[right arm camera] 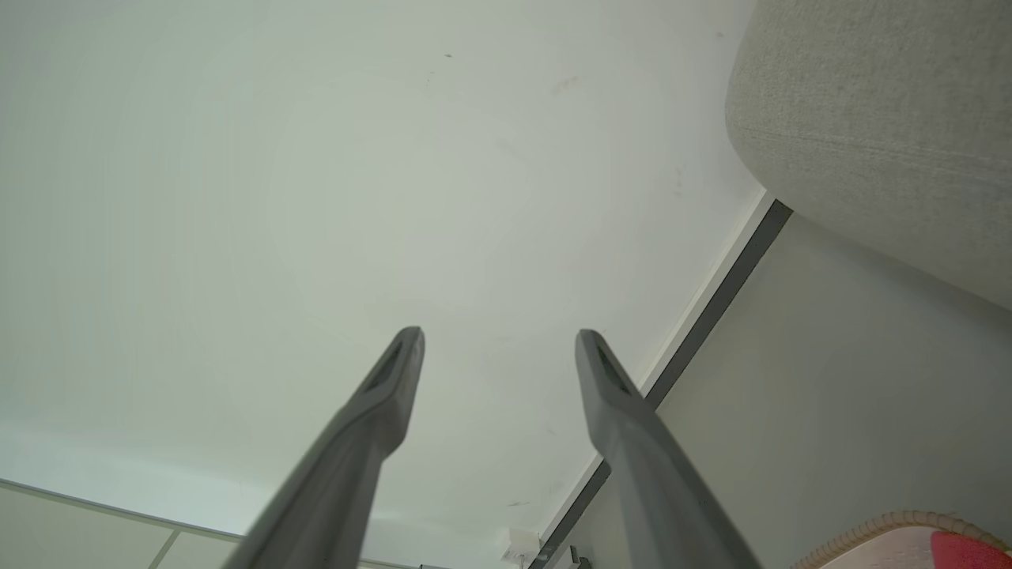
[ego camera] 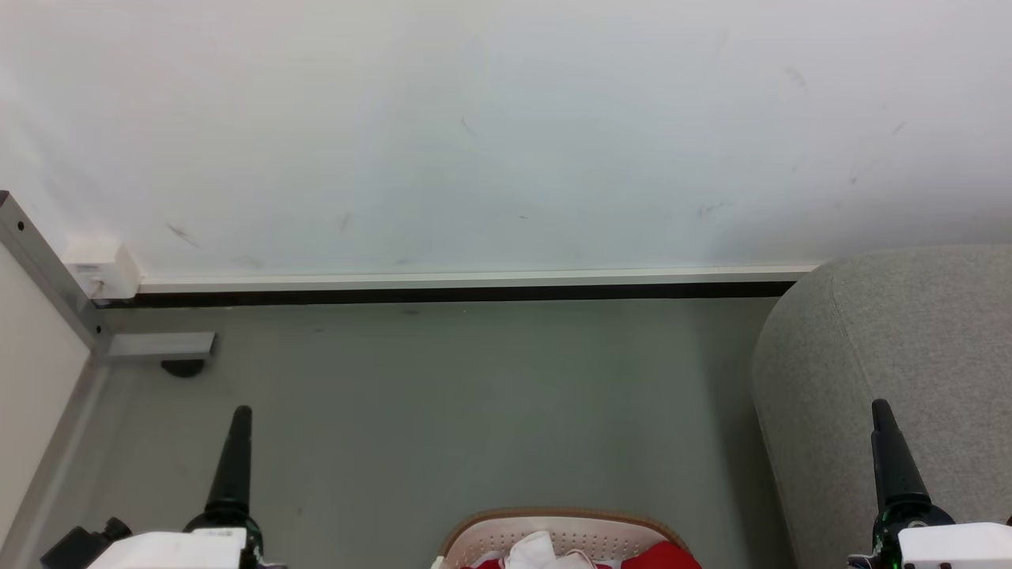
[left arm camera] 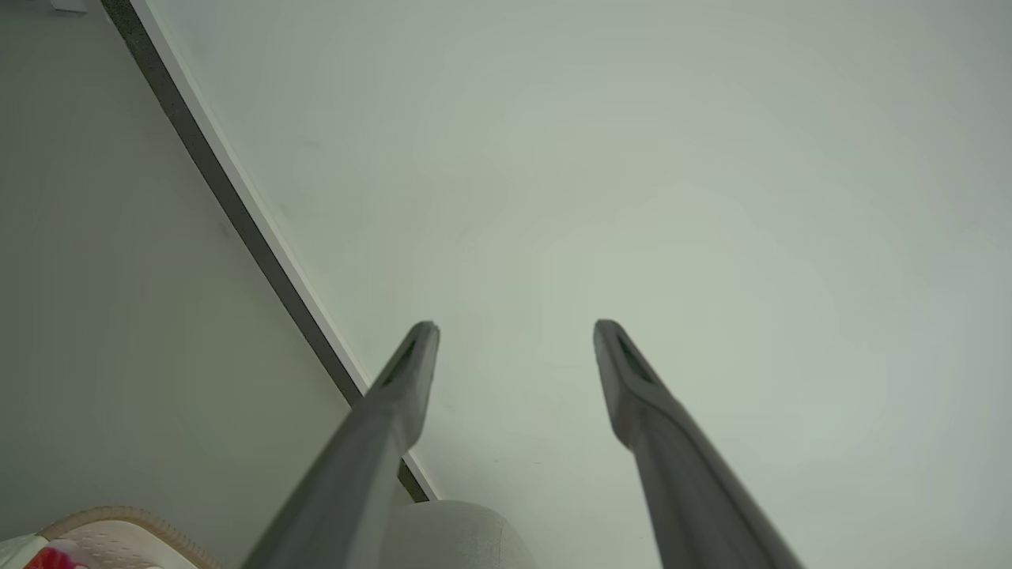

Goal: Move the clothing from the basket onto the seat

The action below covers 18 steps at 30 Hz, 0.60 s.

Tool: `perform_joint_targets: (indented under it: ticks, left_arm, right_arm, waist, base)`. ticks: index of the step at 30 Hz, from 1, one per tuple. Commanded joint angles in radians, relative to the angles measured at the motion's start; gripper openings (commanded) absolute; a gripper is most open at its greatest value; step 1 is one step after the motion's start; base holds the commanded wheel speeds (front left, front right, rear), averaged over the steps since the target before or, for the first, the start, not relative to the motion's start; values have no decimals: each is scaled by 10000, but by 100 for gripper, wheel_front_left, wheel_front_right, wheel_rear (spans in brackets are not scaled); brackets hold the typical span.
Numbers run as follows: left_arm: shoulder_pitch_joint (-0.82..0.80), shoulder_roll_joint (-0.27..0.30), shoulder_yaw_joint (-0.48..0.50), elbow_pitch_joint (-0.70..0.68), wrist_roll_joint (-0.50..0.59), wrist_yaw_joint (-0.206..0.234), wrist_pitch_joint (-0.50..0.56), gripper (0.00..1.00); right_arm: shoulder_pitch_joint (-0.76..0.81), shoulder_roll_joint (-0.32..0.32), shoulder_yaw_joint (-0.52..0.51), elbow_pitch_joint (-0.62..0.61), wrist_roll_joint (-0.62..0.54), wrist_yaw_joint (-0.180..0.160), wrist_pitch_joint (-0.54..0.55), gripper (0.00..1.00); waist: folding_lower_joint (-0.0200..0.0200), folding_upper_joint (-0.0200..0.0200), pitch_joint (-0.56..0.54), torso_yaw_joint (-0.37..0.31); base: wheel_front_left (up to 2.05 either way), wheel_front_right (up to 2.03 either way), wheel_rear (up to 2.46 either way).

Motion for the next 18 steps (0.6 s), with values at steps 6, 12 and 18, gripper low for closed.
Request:
perform_joint_targets:
  ticks: [6, 12, 18]
  left_arm:
    - [16, 77, -70, -353, 1684, -90, -290, 100]
    - [89, 82, -115, -443, 3126, -105, -504, 100]
    - [136, 87, -67, -500, 4485, -4, -707, 100]
  right_arm:
    - [-208, -20, 22, -279, -1502, -6, -200, 100]
    - [-179, 40, 70, -298, -3033, -7, -361, 100]
    - [-163, 115, 94, -207, -4249, -8, -506, 100]
  waist:
    - [0, 0, -13, -37]
    - [0, 0, -22, -65]
    - [0, 0, -28, -94]
  base:
    - [0, 0, 0]
    - [0, 0, 0]
    - [0, 0, 0]
